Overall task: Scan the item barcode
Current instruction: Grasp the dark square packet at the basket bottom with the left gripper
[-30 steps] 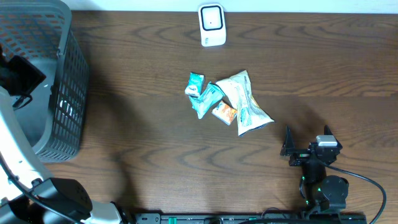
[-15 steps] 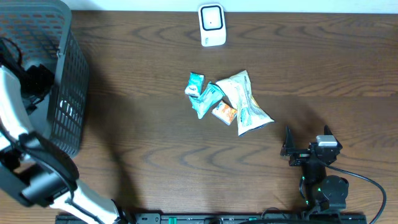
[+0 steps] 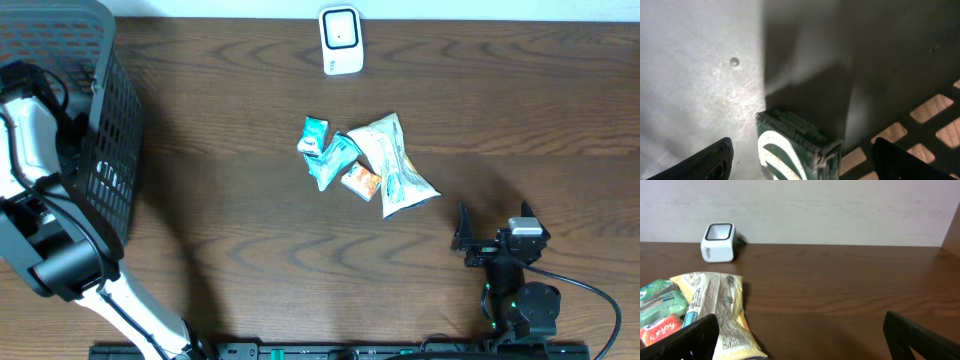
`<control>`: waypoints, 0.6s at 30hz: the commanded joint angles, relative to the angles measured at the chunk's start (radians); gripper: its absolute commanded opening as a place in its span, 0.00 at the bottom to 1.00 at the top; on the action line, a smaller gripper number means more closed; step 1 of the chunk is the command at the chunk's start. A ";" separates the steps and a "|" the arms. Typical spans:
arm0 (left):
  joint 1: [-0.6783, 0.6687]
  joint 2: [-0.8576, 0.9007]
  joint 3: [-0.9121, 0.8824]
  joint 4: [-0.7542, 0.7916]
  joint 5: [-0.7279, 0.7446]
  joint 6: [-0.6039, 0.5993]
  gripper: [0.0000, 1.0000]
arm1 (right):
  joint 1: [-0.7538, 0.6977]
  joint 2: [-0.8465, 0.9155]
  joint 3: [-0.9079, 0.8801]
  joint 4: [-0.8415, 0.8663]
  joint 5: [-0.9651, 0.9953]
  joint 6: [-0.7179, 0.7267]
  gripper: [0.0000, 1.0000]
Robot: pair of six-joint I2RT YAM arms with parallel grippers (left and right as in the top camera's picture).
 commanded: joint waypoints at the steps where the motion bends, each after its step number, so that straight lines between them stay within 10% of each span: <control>1: -0.020 0.024 -0.011 -0.001 0.013 0.021 0.88 | 0.003 -0.006 -0.001 -0.004 0.002 -0.011 0.99; 18: -0.026 0.024 -0.119 0.084 -0.110 0.028 0.81 | 0.003 -0.006 -0.001 -0.004 0.002 -0.011 0.99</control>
